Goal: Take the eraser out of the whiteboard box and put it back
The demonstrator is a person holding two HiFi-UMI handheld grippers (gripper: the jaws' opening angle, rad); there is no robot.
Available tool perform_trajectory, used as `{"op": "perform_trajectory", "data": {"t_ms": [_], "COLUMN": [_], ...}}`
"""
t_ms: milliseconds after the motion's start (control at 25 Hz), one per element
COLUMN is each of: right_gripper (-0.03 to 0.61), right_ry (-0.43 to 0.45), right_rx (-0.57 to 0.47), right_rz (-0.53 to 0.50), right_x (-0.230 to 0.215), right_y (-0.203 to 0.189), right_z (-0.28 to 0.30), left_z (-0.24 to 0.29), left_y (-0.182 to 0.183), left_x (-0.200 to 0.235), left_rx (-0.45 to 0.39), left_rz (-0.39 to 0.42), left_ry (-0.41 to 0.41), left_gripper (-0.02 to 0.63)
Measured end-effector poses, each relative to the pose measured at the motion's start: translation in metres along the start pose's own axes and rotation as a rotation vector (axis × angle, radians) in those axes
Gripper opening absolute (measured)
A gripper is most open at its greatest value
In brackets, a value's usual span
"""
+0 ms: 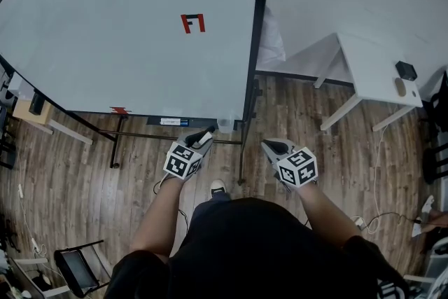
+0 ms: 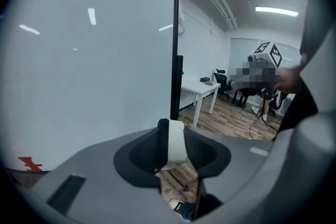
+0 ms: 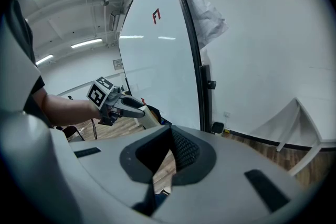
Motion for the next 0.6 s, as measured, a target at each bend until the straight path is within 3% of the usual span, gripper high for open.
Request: {"op": "perform_trajectory", "data": {"t_ms": [600], "right_gripper": [-0.005], "right_ry": [-0.030], "right_rx": [0.000], "right_rz": [0.044], "right_x": [-0.030], "right_y": [0.004], "right_z": [0.009], "left_z": [0.047], "left_y": [0.044], "left_x": [0.011], "left_rx": [-0.029], "left_rz": [0.029], "left_ry": [-0.050], "left_gripper": [0.147]}}
Point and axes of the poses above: the fingertips, and each gripper's own axes: z forward along the fingers, x to its left, y out of its top, the point moved 5 cm from there along -z, backward along the fingers, and after that the axes turned 12 degrees about y, right-handed, at the moved point
